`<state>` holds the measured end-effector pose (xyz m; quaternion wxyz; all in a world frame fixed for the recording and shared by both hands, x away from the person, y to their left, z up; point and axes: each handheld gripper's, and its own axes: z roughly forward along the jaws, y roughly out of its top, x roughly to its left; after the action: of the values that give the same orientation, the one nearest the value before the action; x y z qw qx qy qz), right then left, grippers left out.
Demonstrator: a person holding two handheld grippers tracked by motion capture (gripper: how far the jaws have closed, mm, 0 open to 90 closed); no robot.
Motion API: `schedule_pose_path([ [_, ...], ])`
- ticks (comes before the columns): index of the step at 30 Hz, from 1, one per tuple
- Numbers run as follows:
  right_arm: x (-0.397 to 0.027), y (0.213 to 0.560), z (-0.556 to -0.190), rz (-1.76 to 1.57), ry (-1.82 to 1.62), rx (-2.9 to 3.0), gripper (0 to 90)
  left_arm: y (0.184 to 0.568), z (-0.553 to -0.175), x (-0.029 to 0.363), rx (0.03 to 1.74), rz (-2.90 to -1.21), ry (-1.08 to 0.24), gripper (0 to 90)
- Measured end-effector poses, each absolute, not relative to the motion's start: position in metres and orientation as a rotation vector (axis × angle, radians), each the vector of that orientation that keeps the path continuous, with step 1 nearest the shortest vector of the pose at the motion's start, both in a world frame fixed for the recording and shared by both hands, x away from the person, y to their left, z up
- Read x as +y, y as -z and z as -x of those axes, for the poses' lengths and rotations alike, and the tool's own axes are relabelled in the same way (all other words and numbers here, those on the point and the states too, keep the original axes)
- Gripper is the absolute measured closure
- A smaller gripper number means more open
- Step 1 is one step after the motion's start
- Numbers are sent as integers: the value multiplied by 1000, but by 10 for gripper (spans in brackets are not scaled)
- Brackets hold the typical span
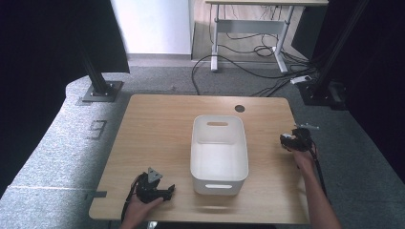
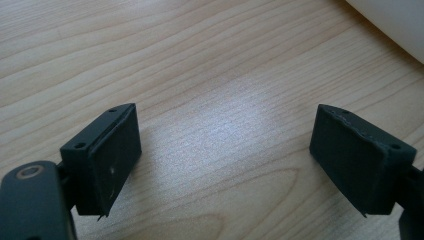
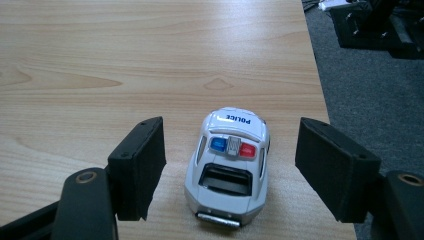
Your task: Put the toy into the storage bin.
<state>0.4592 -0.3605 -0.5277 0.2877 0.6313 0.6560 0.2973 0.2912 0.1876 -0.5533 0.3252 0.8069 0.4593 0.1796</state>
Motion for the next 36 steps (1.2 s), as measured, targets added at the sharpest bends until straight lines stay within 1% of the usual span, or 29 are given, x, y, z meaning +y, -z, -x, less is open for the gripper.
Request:
schedule_pose_path([
  [16, -359, 541, -471, -1736, -746, 1746, 302, 553, -291, 188, 1204, -2115, -471, 130],
  [21, -359, 545, -473, -1757, -730, 1743, 353, 553, -291, 188, 1204, -2115, -471, 130],
  [25, -361, 545, -474, -1763, -735, 1738, 375, 553, -291, 188, 1204, -2115, -471, 130],
  [26, -360, 546, -474, -1762, -740, 1746, 401, 553, -291, 188, 1204, -2115, -471, 130],
  [27, -360, 546, -474, -1762, -740, 1746, 401, 553, -291, 188, 1204, -2115, -471, 130],
  [28, -360, 547, -474, -1756, -736, 1752, 440, 553, -291, 188, 1204, -2115, -471, 130],
  [32, -359, 547, -474, -1757, -744, 1750, 486, 553, -291, 188, 1204, -2115, -471, 130],
  [36, -360, 545, -473, -1758, -733, 1764, 500, 553, -291, 188, 1204, -2115, -471, 130],
])
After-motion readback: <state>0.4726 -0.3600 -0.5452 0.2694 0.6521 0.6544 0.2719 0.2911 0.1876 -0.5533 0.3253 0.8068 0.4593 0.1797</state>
